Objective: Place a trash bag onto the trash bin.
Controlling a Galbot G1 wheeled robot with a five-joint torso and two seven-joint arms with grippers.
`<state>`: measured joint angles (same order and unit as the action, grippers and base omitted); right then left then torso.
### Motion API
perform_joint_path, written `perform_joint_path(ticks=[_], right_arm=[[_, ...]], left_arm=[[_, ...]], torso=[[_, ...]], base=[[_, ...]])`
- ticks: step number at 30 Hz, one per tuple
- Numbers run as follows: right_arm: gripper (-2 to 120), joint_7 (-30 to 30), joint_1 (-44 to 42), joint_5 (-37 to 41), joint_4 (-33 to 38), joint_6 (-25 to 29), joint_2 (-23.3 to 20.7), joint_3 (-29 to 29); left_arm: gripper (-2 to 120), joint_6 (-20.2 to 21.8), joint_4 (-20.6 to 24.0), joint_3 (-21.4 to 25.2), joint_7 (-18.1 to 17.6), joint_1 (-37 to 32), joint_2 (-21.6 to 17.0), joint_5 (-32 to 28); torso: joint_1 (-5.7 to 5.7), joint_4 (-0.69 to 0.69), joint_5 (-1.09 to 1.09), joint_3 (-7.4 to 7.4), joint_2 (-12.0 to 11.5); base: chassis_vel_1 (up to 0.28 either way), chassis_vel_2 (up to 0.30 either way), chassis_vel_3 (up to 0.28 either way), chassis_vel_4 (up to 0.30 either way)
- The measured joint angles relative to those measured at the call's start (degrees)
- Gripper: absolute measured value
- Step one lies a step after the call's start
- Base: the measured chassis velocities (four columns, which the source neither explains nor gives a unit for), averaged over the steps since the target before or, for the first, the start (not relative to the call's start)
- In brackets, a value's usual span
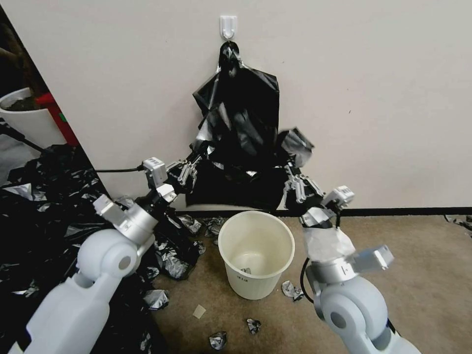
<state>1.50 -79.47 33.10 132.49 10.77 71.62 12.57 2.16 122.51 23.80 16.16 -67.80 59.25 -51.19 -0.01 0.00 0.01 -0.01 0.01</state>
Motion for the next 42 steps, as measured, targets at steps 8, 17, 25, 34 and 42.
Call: perform_joint_path(ticks=[8, 17, 25, 34, 42], right_arm=[[0, 0.02, 2.55, -0.61, -6.01, 0.07, -0.34, 0.35], [0, -1.06, 4.60, -0.76, -11.90, 2.06, -0.20, 1.78], [0, -1.39, 5.34, -1.96, -19.38, 5.47, -0.65, 0.00], [0, 1.27, 4.77, -5.25, -24.14, 7.96, -1.25, -2.59], [0, 5.05, 4.03, -7.27, -23.86, 6.96, -3.89, -3.73]], left_arm=[[0, 0.71, -4.37, -3.69, 0.15, 1.31, 4.78, 1.23], [0, -0.44, -9.34, -5.95, 0.69, 0.13, 9.73, 2.01], [0, -3.92, -15.54, -6.92, 1.35, -2.04, 13.13, 5.15], [0, -5.66, -20.62, -8.19, 2.03, -5.83, 14.87, 7.73], [0, -5.51, -19.22, -10.88, 0.36, -8.92, 16.05, 9.17]], torso=[[0.00, 0.00, -0.01, 0.01, 0.00], [0.00, 0.00, -0.01, 0.01, 0.00], [0.00, 0.00, -0.01, 0.01, 0.00], [0.00, 0.00, -0.01, 0.01, 0.00], [0.00, 0.00, 0.00, 0.01, 0.00]], base=[[0.000, 0.000, 0.000, 0.000], [0.000, 0.000, 0.000, 0.000], [0.000, 0.000, 0.000, 0.000], [0.000, 0.000, 0.000, 0.000], [0.000, 0.000, 0.000, 0.000]])
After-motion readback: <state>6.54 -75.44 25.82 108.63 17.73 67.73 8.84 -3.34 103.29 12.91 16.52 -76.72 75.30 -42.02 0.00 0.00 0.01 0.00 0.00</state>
